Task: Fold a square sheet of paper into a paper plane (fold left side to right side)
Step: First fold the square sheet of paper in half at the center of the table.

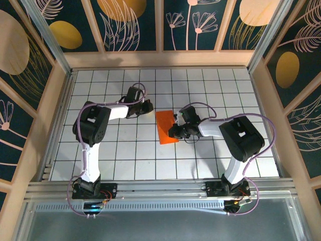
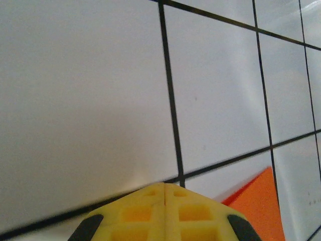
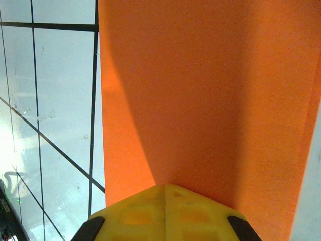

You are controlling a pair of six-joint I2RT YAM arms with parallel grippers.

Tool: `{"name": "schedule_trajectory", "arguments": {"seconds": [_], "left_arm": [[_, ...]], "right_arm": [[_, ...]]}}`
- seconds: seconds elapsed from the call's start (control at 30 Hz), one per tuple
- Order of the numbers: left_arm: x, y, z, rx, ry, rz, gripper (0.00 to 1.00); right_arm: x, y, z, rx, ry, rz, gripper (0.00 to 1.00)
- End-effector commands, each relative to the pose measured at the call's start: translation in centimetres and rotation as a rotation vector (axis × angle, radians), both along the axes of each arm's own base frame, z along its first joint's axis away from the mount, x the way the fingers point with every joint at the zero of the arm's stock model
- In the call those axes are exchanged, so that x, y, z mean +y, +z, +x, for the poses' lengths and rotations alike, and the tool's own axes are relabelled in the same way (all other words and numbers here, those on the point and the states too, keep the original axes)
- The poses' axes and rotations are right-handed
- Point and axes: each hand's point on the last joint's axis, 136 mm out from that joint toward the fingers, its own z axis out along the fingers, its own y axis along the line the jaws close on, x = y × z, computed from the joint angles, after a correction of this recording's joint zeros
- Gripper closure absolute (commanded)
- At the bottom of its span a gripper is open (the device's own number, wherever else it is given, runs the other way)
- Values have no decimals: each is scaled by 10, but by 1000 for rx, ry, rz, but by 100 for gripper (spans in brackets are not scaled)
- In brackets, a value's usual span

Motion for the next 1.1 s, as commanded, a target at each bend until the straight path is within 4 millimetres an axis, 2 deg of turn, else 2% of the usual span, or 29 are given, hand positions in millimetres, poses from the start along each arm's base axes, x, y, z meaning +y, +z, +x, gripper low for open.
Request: {"name": "schedule_trajectory", "arguments": {"seconds": [0.0,0.13,0.27,0.4,0.6,1.07], "left_arm": [[9,37,-8,-77,-1,-12,100],[-6,52,-37,-77,-69,-121,100],[-37,50,-66,-51,-157,-167,100],[-61,39,-77,-41,-201,-140,100],[-58,11,-72,-16,-158,-72,100],[-44,-21,-63,-8,-100,40,100]], "right_arm": [[-37,-41,-24,124,-69,-175,100],[-39,-46,-24,129,-69,-194,100],[-39,-49,-24,133,-64,-208,100],[-39,-50,-24,129,-62,-224,100],[-41,-52,-25,130,-61,-237,100],[-46,-56,-26,135,-60,-267,100]]}}
